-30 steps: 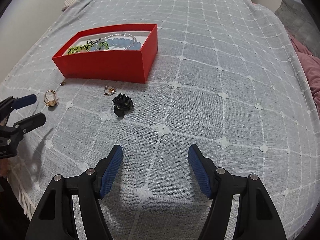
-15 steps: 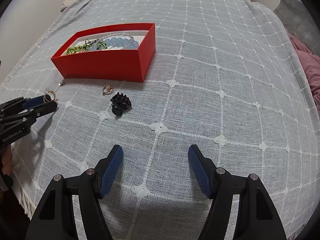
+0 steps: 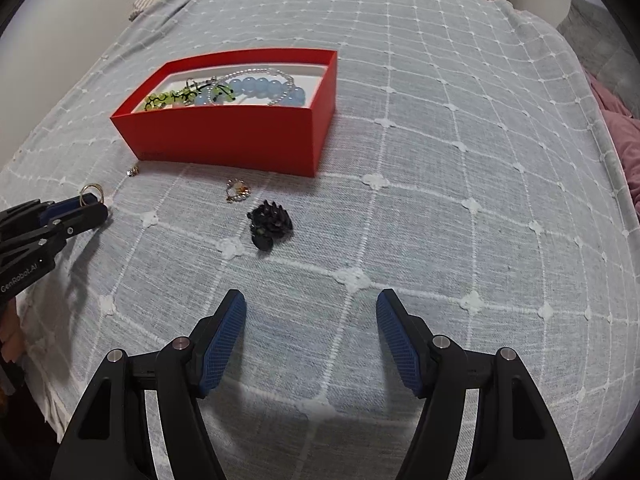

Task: Organize jewelry
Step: 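Grasp the black flower clip with the right tool while the left tool holds the gold ring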

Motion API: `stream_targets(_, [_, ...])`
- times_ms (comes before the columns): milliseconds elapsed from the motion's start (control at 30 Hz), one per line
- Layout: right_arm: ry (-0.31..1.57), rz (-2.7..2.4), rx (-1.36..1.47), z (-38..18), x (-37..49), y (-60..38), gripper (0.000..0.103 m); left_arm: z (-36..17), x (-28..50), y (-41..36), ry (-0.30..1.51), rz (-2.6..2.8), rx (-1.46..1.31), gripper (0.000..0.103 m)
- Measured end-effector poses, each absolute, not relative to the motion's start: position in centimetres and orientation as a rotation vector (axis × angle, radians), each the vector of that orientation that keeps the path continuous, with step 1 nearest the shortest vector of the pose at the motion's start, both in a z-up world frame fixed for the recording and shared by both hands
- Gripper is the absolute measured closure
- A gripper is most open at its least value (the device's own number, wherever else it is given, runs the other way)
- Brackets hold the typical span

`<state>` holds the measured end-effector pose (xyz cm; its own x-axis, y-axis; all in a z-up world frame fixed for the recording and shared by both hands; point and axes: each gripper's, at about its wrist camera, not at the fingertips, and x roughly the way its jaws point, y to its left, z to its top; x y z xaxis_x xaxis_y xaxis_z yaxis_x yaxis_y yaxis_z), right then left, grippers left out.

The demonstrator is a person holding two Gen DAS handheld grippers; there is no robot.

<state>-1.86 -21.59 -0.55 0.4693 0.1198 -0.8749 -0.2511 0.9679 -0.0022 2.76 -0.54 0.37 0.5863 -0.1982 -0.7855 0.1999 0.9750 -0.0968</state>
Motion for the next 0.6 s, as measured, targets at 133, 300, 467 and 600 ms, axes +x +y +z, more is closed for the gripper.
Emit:
stream_targets(133, [1.046,0.23,-0.154,-0.7,-1.2,-20.7,0.032,0.3,2.8,-0.1,0.925,-0.219,-0.01,0.08])
stream_targets(300, [1.022,0.237,-0.163,-0.6,-0.5,-19.9,0.032,0.2,2.7,0.3,0.932,-0.21,-0.01,0.08])
stream_targets(467, [1.011,0.258,-0.162,-0.6,0.3,-19.1,0.035,0.2,2.7,0.5,0.933,-0.208,-0.008,0.08])
stream_targets(600, [0.999,0.267,-0.167,-0.4,0.8,-18.6,0.046,0.1,2.8,0.7,0.935,-0.208,-0.013,0.08])
